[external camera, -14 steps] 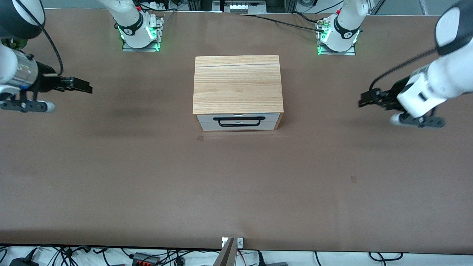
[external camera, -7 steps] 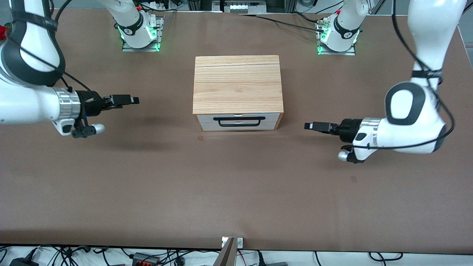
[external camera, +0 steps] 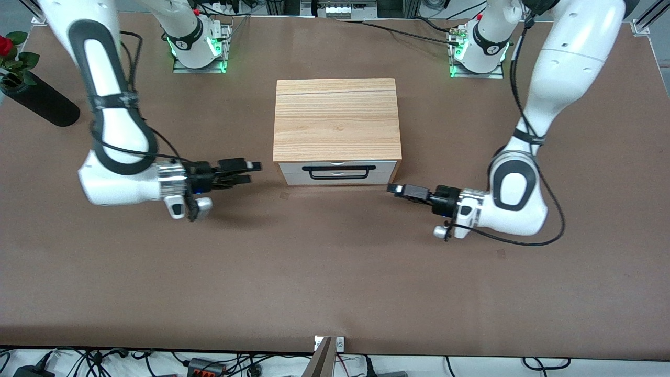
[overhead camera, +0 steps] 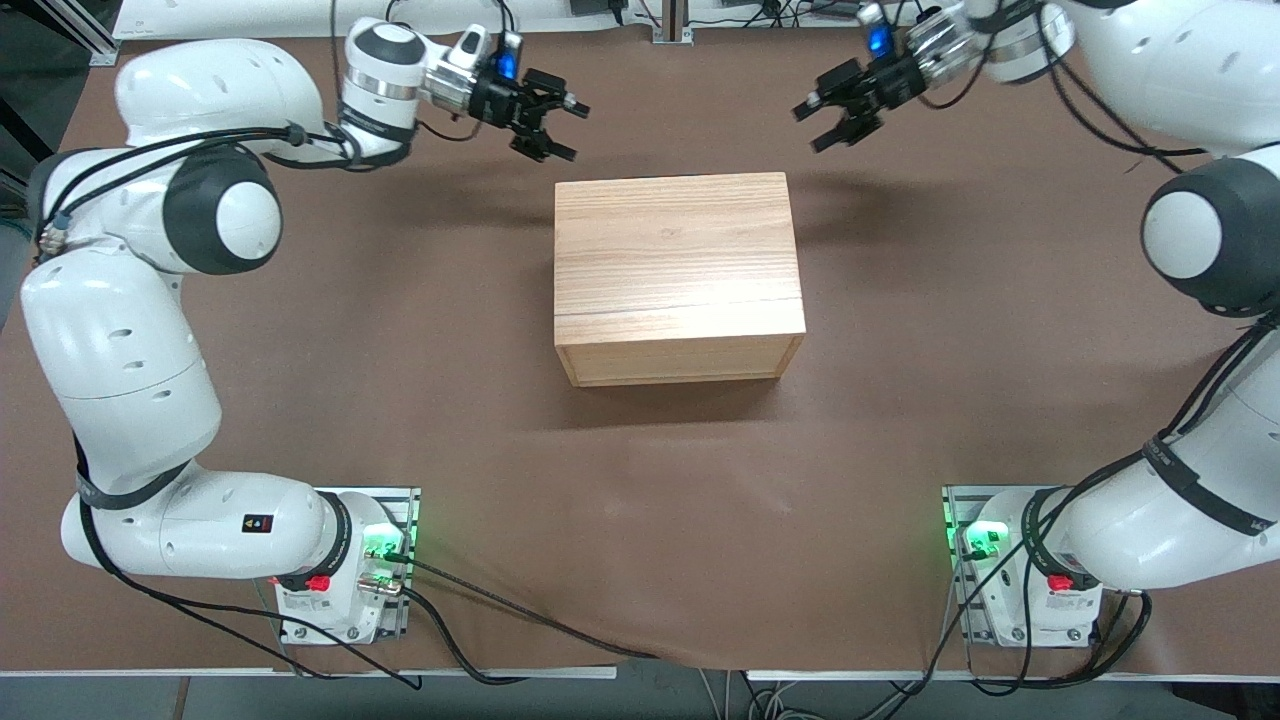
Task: Pull top drawer with both arms simultaneously
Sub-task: 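Reach the left gripper and the right gripper toward the black drawer handle, then close the left gripper and the right gripper on the handle ends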
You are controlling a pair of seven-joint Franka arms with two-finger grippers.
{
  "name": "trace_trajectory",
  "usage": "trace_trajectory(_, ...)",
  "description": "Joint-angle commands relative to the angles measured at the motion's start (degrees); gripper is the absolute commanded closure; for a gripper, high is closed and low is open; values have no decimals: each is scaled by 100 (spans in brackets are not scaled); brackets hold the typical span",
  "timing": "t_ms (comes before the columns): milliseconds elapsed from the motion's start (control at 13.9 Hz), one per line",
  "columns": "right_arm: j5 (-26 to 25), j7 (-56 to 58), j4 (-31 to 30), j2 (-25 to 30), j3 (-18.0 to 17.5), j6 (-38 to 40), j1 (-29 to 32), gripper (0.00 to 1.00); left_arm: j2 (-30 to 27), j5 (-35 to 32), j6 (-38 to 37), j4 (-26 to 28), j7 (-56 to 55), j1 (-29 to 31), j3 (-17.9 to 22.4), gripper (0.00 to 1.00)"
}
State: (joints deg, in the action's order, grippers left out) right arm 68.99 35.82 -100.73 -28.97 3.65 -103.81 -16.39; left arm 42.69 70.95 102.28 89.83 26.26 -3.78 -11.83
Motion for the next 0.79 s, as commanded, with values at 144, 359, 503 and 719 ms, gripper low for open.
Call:
trace_trajectory(144,2326,1846,-562,-512,31,-552,-672,0,371,805,196,-106,160,-483,23,0)
trace_trajectory(359,2944,2376,-588,-759,31,-552,-857,2,574,806,170,24,756,-457,14,1)
trace_trajectory(503,2980,2395,-588,-768,31,-544,-875,27,557,797,126,122,811,-387,23,9)
trace_trajectory(719,2971,2403,-685,-742,31,-473,-866,48,513,788,56,236,828,-352,14,20)
